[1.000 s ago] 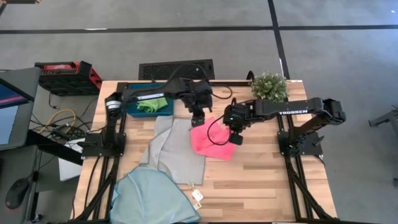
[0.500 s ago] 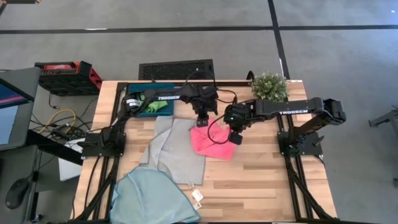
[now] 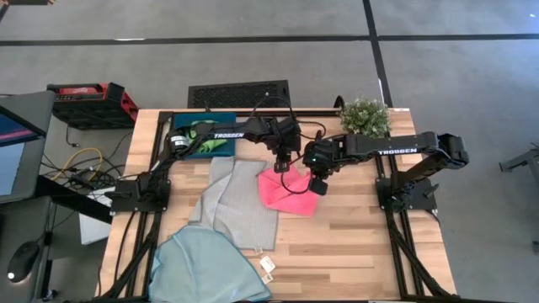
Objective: Fold microfiber towels
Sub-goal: Fold the pink cloth
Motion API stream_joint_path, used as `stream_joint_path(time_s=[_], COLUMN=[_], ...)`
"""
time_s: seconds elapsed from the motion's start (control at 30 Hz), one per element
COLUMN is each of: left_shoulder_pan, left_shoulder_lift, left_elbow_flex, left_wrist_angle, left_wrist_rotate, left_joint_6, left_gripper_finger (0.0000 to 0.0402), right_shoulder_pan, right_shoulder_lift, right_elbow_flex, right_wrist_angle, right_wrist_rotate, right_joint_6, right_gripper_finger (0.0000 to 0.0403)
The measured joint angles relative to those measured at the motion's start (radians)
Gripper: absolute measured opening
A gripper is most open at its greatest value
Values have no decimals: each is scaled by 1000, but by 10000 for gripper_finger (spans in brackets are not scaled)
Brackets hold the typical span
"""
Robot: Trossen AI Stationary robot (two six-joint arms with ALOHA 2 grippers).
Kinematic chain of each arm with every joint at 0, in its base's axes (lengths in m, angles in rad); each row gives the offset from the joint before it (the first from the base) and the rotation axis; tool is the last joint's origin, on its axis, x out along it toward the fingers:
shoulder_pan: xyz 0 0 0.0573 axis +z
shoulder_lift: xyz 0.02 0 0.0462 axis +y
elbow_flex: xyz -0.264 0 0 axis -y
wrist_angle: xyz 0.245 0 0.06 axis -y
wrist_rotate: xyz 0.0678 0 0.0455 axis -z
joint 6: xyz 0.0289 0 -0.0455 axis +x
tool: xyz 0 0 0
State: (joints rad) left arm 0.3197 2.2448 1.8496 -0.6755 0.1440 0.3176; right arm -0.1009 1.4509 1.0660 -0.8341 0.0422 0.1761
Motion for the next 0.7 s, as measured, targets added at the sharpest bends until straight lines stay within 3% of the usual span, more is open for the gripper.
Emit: stream_joint_path(time_s=[0.7], left_shoulder_pan=[-20], left_shoulder_lift=[76], left_elbow_flex=[-6], left_wrist_angle=[-2], left_wrist_rotate=[-158], left_joint_6=[14], left_gripper_finger=[142], right_shoulder_pan=[0], right_shoulder_lift=[0], right_elbow_flex=[0], right_wrist_angle=[-14], right_wrist_rotate=[-2], right_joint_6=[3], right_gripper_finger=[1])
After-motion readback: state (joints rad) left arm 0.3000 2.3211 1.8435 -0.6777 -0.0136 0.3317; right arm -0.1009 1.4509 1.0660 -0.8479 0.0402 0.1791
